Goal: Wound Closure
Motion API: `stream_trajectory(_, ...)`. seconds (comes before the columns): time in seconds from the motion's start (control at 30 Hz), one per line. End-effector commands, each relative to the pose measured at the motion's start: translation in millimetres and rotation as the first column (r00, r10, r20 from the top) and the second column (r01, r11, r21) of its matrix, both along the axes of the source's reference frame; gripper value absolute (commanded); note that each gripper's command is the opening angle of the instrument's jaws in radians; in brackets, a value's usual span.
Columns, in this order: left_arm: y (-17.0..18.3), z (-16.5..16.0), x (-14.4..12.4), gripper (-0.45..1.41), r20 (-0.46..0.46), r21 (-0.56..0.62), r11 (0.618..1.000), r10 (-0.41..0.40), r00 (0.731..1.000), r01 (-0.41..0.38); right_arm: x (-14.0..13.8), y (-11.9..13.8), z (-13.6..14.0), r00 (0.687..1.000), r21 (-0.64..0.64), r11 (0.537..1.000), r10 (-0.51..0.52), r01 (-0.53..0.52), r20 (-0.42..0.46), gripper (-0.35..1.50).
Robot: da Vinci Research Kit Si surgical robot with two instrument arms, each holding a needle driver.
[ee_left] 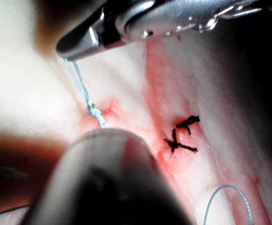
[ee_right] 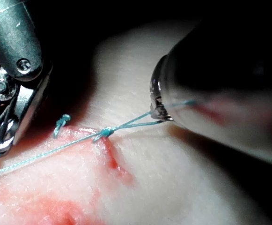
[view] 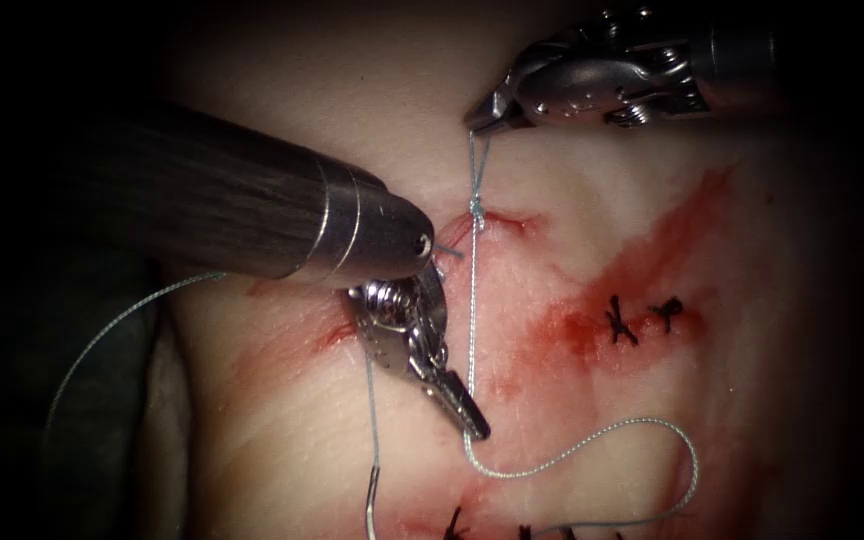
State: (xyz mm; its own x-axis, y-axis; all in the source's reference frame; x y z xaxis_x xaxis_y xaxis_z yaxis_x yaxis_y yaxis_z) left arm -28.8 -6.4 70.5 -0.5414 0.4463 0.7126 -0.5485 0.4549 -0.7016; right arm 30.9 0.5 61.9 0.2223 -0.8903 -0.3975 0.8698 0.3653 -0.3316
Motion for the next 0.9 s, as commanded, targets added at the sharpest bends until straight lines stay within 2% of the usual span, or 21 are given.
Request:
stream_trajectory(0.03,-0.2,0.6,-0.5,-0.45,-0.001,-0.002,1.0,0.002,1.0,-0.002,0.8,0.6,-0.2,1.0,-0.035,0.999,-0.028,0.028,-0.007,-0.35)
stream_trajectory(0.3,-1.2,0.3,-1.2,-0.45,0.007,0.027,1.0,0.004,1.0,-0.005,0.2,1.7,0.7,0.993,-0.132,0.984,-0.118,0.119,0.016,-0.35)
stream_trajectory(0.33,-1.4,0.2,-1.3,-0.45,0.016,0.033,0.999,0.01,1.0,-0.01,0.1,1.7,1.0,0.986,-0.165,0.972,-0.165,0.166,0.018,-0.35)
stream_trajectory(0.4,-1.5,0.2,-1.3,-0.45,0.012,0.036,0.999,0.012,1.0,-0.013,0.1,1.7,1.0,0.982,-0.179,0.966,-0.188,0.188,0.019,-0.35)
stream_trajectory(0.6,-1.8,0.4,-1.3,-0.45,0.01,0.045,0.999,0.024,1.0,-0.024,0.6,1.4,1.1,0.94,-0.258,0.906,-0.339,0.336,0.034,-0.35)
stream_trajectory(0.63,-2.0,0.4,-1.3,-0.45,0.012,0.054,0.998,0.026,1.0,-0.027,0.6,1.6,1.0,0.921,-0.28,0.88,-0.387,0.382,0.042,-0.35)
stream_trajectory(0.83,-2.5,0.4,-1.4,-0.45,0.014,0.067,0.997,0.036,0.999,-0.037,0.4,2.0,1.1,0.899,-0.371,0.835,-0.437,0.407,0.004,-0.35)
stream_trajectory(0.87,-2.7,0.4,-1.4,-0.45,0.022,0.072,0.997,0.039,0.999,-0.04,0.4,2.2,1.2,0.879,-0.409,0.801,-0.476,0.436,0.005,-0.35)
stream_trajectory(0.9,-2.7,0.4,-1.4,-0.45,0.022,0.072,0.997,0.039,0.999,-0.04,0.4,2.2,1.2,0.879,-0.409,0.801,-0.476,0.436,0.005,-0.35)
